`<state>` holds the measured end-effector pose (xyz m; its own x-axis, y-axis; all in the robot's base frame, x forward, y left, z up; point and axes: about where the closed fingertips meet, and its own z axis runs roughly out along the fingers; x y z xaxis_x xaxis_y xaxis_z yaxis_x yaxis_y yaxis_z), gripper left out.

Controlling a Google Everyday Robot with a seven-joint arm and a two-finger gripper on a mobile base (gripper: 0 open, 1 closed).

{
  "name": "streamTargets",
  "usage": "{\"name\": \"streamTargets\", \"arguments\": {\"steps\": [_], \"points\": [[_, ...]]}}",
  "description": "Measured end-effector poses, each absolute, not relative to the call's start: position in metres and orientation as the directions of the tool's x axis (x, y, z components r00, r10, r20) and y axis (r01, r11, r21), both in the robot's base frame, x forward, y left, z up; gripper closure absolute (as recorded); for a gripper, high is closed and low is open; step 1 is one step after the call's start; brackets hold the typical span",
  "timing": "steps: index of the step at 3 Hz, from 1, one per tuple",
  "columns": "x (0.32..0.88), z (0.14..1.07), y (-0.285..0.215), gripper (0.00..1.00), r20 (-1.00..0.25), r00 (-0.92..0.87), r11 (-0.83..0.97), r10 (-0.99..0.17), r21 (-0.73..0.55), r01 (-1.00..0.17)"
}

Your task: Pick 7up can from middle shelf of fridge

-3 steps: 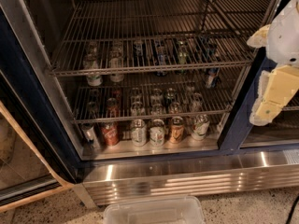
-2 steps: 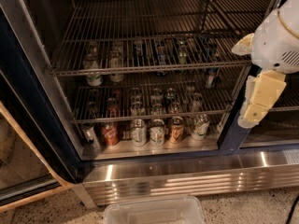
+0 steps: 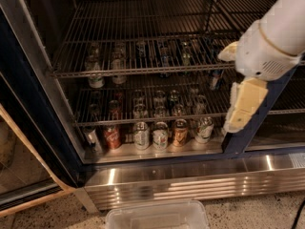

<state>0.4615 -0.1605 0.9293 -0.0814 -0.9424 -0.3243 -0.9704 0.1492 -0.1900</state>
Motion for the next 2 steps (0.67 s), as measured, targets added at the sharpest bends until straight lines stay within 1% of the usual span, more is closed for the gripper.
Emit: {"name": "streamTargets", "arguments": {"steps": [1, 2], "points": [[0.475, 0.901, -0.124, 0.00, -0.414, -0.014, 0.107, -0.910, -0.203, -0.973], [0.493, 0.883, -0.085, 0.00, -0.505, 0.037, 0.107, -0.862, -0.253, -0.962]]}}
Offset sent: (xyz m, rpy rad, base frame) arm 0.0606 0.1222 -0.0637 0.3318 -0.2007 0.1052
